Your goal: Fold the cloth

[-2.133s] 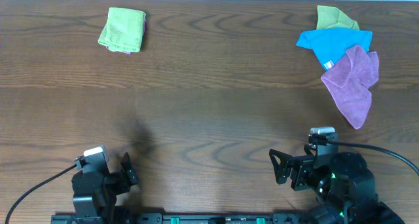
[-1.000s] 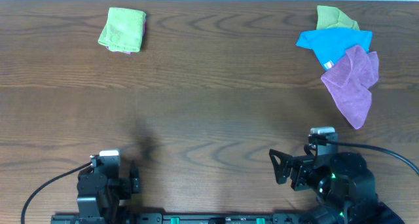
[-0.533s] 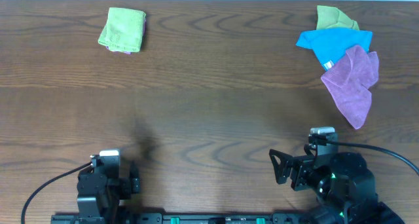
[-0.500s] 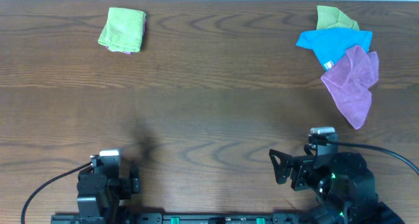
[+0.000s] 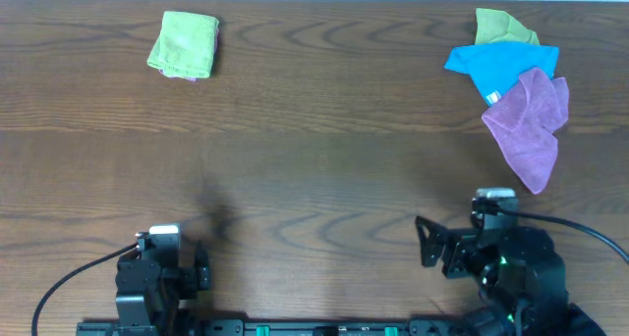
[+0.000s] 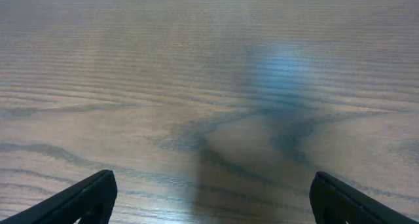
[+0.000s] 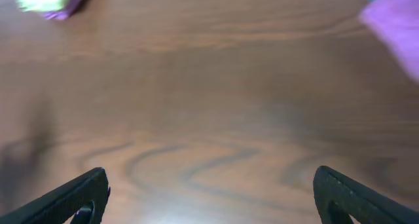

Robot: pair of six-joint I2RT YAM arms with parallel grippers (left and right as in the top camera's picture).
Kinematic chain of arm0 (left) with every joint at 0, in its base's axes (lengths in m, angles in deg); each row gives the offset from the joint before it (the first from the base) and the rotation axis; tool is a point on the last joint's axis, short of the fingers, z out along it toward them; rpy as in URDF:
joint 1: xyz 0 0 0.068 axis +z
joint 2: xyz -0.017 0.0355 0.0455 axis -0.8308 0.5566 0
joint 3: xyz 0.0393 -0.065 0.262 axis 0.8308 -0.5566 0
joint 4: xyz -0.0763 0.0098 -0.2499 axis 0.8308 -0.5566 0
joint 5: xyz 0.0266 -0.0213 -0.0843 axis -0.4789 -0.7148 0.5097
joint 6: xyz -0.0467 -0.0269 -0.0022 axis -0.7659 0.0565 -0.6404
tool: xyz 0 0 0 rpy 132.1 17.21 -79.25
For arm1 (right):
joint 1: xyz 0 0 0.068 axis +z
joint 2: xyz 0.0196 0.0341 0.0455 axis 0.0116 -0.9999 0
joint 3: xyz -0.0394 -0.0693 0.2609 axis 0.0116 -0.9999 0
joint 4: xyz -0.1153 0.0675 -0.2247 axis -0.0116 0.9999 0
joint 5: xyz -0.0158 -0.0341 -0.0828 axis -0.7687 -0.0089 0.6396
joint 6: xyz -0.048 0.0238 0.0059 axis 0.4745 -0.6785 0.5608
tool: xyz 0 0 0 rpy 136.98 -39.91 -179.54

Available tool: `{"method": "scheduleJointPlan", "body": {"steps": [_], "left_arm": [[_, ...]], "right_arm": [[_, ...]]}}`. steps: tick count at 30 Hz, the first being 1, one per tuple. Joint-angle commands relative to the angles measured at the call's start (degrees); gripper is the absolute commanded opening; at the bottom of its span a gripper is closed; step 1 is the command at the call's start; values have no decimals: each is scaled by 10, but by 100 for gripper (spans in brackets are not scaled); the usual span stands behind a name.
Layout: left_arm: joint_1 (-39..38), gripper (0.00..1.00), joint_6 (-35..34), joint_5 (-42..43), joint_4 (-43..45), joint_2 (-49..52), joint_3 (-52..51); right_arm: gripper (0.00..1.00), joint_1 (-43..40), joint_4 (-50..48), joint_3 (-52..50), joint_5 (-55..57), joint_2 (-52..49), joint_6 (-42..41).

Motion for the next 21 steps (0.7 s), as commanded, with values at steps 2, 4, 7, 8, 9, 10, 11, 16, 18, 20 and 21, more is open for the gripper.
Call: {"method": "scheduleJointPlan", "body": {"steps": [2, 4, 7, 8, 9, 10, 11, 16, 18, 20, 21], "left_arm": [[-3, 95, 14, -2, -11, -4, -14], [-3, 95, 14, -2, -11, -4, -14], [-3, 95, 14, -2, -11, -4, -14], [-3, 95, 14, -2, -11, -4, -14], [-3, 95, 14, -2, -11, -4, -14], [-3, 95, 14, -2, -11, -4, -14], [-3, 95, 14, -2, -11, -4, -14], [-3, 95, 14, -2, -11, -4, -14], [-3, 95, 14, -2, -11, -4, -14], [-3, 95, 14, -2, -11, -4, -14], [-3, 95, 14, -2, -11, -4, -14]], "right_arm": [[99, -43, -31, -57, 51, 30, 101], [99, -66, -48, -93, 51, 55, 127], [99, -97, -61, -139, 51, 91, 147], [99, -107, -62, -153, 51, 104, 147], [99, -115, -61, -167, 50, 116, 147], [99, -122, -61, -178, 50, 125, 146], [99, -130, -61, -191, 50, 137, 147], [99, -162, -61, -244, 50, 188, 147], [99, -169, -61, -255, 50, 200, 147], [99, -175, -61, -264, 50, 210, 147], [99, -177, -61, -269, 50, 215, 147]]}}
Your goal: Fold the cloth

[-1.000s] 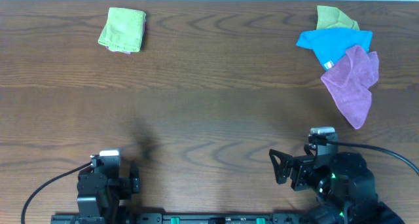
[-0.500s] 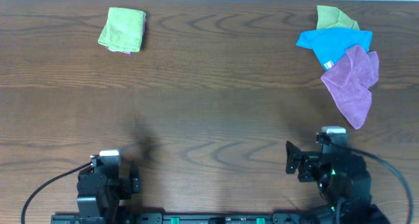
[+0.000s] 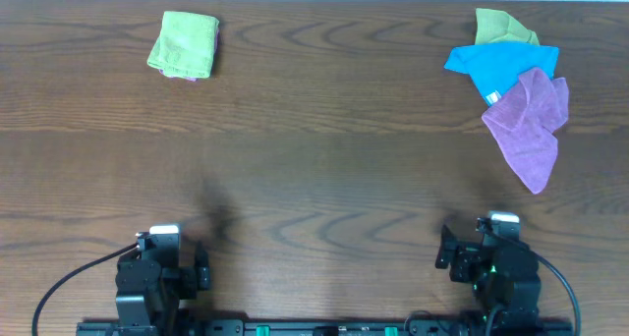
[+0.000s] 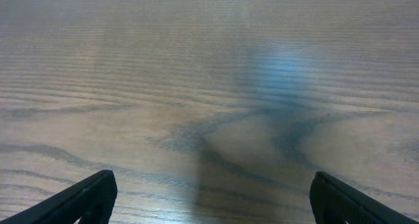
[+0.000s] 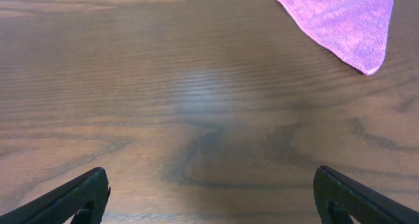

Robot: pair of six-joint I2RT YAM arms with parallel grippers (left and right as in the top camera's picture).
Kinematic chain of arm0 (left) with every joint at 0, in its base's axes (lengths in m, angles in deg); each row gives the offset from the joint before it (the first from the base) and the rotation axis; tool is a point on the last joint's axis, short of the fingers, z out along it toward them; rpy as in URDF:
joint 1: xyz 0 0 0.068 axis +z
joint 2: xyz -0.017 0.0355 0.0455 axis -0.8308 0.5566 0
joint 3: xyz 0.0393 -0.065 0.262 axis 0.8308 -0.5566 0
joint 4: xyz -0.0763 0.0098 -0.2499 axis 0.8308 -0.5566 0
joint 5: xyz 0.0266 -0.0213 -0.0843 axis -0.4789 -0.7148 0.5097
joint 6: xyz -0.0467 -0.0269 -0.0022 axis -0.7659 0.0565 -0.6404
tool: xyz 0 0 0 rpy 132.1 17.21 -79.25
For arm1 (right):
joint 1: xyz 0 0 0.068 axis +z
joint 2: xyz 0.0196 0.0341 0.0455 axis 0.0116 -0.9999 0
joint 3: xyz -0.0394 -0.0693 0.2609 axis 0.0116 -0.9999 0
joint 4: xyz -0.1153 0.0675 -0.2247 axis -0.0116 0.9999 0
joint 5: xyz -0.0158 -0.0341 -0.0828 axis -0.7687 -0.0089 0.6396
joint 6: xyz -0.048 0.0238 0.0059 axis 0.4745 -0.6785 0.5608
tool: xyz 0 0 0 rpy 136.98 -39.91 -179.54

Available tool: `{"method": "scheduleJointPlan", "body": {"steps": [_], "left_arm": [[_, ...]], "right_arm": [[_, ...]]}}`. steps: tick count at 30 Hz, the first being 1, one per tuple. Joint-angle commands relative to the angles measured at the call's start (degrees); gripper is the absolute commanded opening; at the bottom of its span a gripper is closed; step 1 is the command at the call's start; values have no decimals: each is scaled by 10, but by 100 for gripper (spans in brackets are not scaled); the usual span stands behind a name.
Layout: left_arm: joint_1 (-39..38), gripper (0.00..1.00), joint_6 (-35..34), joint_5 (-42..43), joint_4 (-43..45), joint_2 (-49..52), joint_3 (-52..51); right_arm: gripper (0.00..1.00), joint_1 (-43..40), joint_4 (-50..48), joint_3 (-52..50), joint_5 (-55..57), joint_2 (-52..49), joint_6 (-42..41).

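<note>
A purple cloth (image 3: pixel 531 120) lies crumpled at the far right of the table, with its tip nearest my right arm. It overlaps a blue cloth (image 3: pixel 503 63) and an olive-green cloth (image 3: pixel 503 27) behind it. In the right wrist view the purple cloth (image 5: pixel 340 21) shows at the top right, well ahead of my right gripper (image 5: pixel 211 188), which is open and empty. My left gripper (image 4: pixel 213 191) is open over bare wood at the near left edge. A folded light-green cloth (image 3: pixel 184 44) rests at the far left.
The dark wooden table (image 3: pixel 314 179) spans the whole view, and both arm bases sit at its near edge. A pinkish edge peeks out under the folded light-green cloth.
My right arm was turned toward the left and reached further onto the table. Now it sits back at the near edge facing straight ahead, toward the purple cloth's tip. The left arm and the cloths have not moved.
</note>
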Motion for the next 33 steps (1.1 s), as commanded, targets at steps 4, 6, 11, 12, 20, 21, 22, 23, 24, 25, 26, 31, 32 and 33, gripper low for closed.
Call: {"method": "scheduleJointPlan", "body": {"steps": [4, 6, 11, 12, 20, 21, 22, 23, 24, 25, 26, 31, 32, 33], "left_arm": [[-3, 95, 12, -2, -11, -4, -14], [-3, 95, 12, -2, -11, -4, -14], [-3, 95, 13, -2, -11, -4, -14], [-3, 95, 12, -2, -11, -4, -14], [-3, 95, 13, -2, -11, -4, -14], [-3, 95, 13, -2, -11, -4, -14], [-3, 95, 13, -2, -11, -4, -14], [-3, 95, 12, -2, -11, -4, -14], [-3, 95, 13, -2, -11, -4, -14], [-3, 95, 13, -2, -11, -4, -14], [-3, 95, 12, -2, -11, -4, -14], [-3, 95, 12, -2, -11, -4, -14], [-3, 95, 13, -2, -11, -4, -14], [-3, 95, 12, -2, -11, -4, -14]], "right_arm": [[99, -14, -1, -27, 6, 22, 8], [99, -14, -1, -33, 6, 24, 8], [99, -14, -1, -33, 7, 24, 9], [99, -14, -1, -33, 6, 24, 9], [99, -14, -1, -33, 2, 24, 8], [99, -14, -1, -33, 2, 24, 8], [99, -14, -1, -33, 2, 24, 8], [99, -14, -1, -33, 2, 24, 8], [99, -14, -1, -33, 2, 24, 8], [99, -14, -1, -33, 2, 24, 8], [99, -14, -2, -33, 2, 24, 8], [99, -14, -1, -33, 2, 24, 8], [99, -14, -1, -33, 2, 24, 8], [99, -14, -1, -33, 2, 24, 8]]}}
